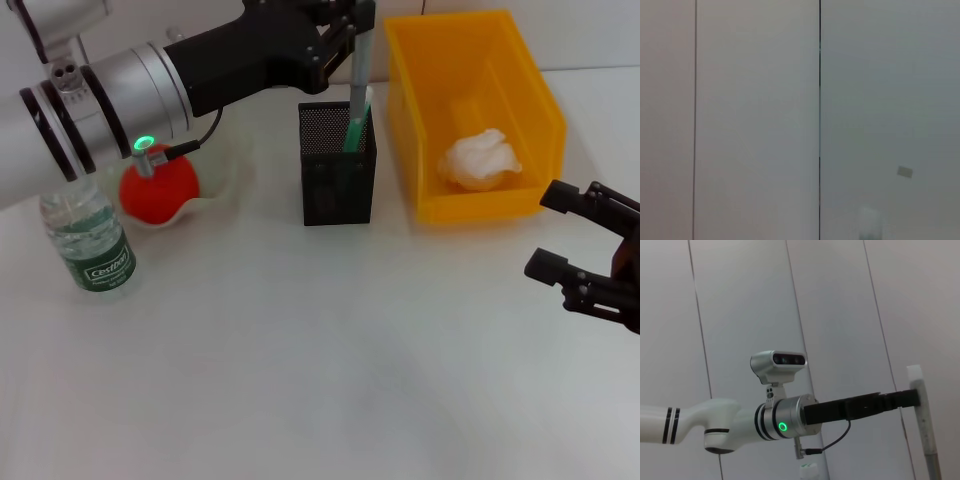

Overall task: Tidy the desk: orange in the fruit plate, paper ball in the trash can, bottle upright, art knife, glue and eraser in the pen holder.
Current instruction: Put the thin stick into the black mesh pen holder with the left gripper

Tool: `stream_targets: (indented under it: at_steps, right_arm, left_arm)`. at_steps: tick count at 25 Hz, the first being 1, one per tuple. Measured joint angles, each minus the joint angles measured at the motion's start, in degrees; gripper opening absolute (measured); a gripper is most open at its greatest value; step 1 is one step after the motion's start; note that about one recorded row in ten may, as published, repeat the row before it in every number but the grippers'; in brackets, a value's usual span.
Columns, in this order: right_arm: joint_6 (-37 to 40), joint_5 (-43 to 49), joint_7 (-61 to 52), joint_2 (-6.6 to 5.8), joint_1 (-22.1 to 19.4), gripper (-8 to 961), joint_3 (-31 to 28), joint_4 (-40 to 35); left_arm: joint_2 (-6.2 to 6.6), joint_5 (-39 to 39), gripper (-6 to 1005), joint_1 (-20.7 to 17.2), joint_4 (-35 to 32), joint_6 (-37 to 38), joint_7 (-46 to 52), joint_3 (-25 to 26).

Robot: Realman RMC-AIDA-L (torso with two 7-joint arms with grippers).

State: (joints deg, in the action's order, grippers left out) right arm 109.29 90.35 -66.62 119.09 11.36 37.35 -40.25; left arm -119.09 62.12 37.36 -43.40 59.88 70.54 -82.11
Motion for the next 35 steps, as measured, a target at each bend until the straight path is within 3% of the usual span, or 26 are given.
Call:
stream_targets:
  at_steps: [5, 15, 28, 35]
  right_arm:
    - [0.13, 0.0, 0.0, 0.0, -0.26, 832, 0.0, 0.0]
    - [0.49, 0.0, 0.0, 0.0, -0.52, 832, 0.0, 0.08]
    - [0.58, 0.0, 0.0, 0.0, -0.55, 832, 0.0, 0.09]
    - [0.62, 0.0, 0.0, 0.0, -0.55, 832, 0.0, 0.09]
  left_arm:
    - [0.0, -1.03, 154, 0.79, 1.48, -0.64, -1.08, -0.18]
    - [-0.09, -5.67, 158, 1.64, 1.93, -9.06, -3.76, -6.5]
    - [-0.09, -11.82, 164, 1.73, 2.93, -16.18, -7.05, -10.4]
    - [-0.09, -15.36, 167, 2.22, 5.04, -17.32, -9.59, -12.14]
